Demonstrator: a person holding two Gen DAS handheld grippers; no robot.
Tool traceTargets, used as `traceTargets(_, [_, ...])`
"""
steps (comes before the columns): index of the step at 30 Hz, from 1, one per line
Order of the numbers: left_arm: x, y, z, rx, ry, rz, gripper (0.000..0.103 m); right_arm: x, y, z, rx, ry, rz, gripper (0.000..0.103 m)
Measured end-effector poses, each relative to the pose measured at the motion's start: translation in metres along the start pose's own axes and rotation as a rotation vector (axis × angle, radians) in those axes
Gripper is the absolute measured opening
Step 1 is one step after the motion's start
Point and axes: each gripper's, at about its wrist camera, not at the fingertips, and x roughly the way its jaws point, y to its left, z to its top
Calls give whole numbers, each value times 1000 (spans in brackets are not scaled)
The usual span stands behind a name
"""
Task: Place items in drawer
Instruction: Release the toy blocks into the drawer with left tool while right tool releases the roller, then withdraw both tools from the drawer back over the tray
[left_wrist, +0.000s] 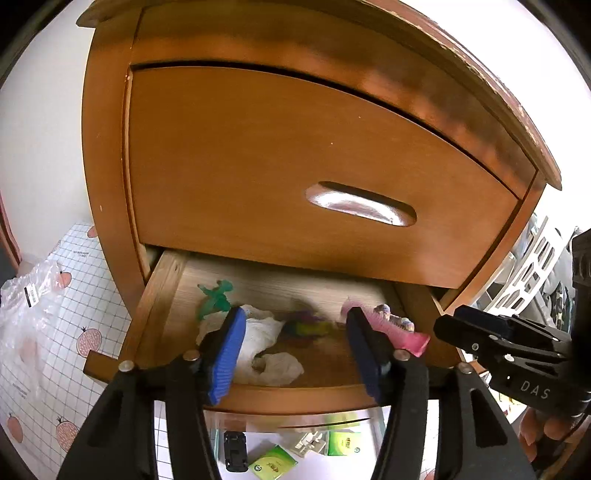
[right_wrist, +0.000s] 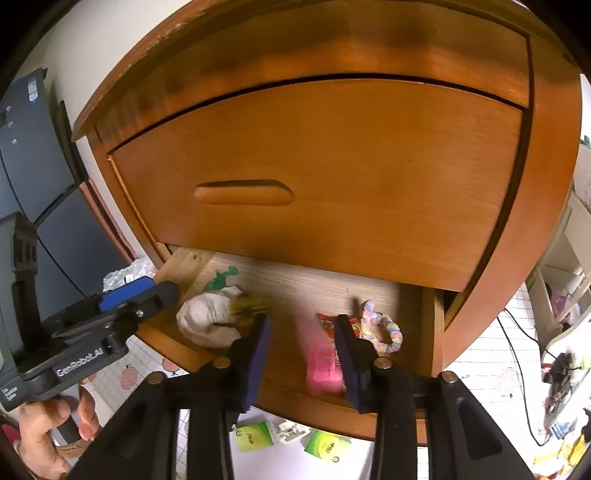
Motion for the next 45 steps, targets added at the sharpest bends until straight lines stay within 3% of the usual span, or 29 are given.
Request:
traceTargets(2, [1,-1,-1,1,7,6,71,0,-1,-1,1,1,-10,59])
traceTargets(7, [8,3,-2,-5,19,47,75,2,-3,-4,-1,6,-27,69])
traceTargets(10, [4,3,-3,-6,13,62,83,3,-5,-6,3,5,-34,75])
traceTargets(12, [3,5,-4,-10,6,66,88,4,-6,-7,4,6,-38,86])
traceTargets(15, [2,6,-6,-9,-1,77,88,4,-7,-9,1,4,-47,92])
traceTargets(18, [-2,7,-9,-5,-30,90,98,4,-9,-12,6,5,-52,99])
traceTargets(24, [-3,7,-14,10,-49,128,100,3,-12,-17,11,1,-63,103])
traceTargets(32, [-16,5,-20,4,-98,94,100,-3,-12,-23,15,-19,-76,103])
traceTargets(39, [-39,-5,-35,22,-149,36,100,-27,-9,-36,20,-105,-85,103])
traceTargets(45, [-53,-16,-59,63,-167,43,100,-47,-6,-63,22,-185,-100,103])
